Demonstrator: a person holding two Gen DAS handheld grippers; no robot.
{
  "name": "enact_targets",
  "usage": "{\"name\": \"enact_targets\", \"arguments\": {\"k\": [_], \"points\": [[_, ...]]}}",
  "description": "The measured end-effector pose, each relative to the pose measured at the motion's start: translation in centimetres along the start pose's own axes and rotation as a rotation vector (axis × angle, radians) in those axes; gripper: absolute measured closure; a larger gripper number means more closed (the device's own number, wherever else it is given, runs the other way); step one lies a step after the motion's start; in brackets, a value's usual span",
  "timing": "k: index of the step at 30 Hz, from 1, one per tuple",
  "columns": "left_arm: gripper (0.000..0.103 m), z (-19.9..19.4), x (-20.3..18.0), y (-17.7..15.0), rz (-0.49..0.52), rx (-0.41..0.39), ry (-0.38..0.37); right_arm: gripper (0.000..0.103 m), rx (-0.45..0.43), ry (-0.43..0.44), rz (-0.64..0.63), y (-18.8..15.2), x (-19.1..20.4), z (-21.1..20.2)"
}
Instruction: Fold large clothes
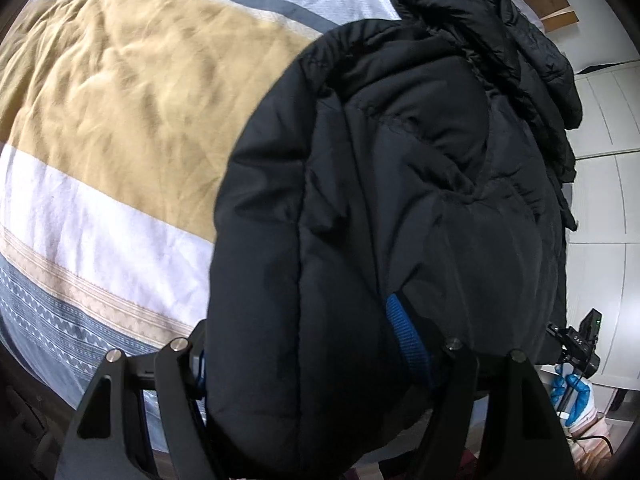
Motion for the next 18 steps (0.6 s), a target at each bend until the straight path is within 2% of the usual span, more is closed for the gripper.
{"name": "enact_targets", "arguments": {"k": [4,7,9,12,18], "points": [[0.033,-0.2,-1.5,-0.4,0.033,0.011,-0.013,0.046,0.02,0.02,-0.011,-0.8,-0.1,-0.5],[0.05,-0.8,-2.3,-0.7,0.021,0.005,-0.048,0.061,0.036,0.057,-0.022,-1.7,0.3,-1.1],[0.069,-1.3,-2.4,-0.5,0.021,-0.001,-0.068,0.068,0.042,0.076,-0.037,-2.3,0.5,-1.6],[0.082,-2.0,-2.5,-0.1,0.019,-0.016,-0.082,0.076,0.042,0.089,-0.067,-2.9,1.3,-2.5],[0.09,-4.9,-3.1,0.3,-0.008,-0.094,-0.128,0.086,0.028,0.119,-0.128,-2.2,3.2,-5.1]]}}
Point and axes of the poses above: each gripper's, at about its wrist camera, not at the fingertips, and z roughly the way its jaws point, x to its left, y to its top, the point moved 7 cm from there along z, roughly the way its jaws point, and after that the axes turned 11 degrees about z, right-handed, at the moved point
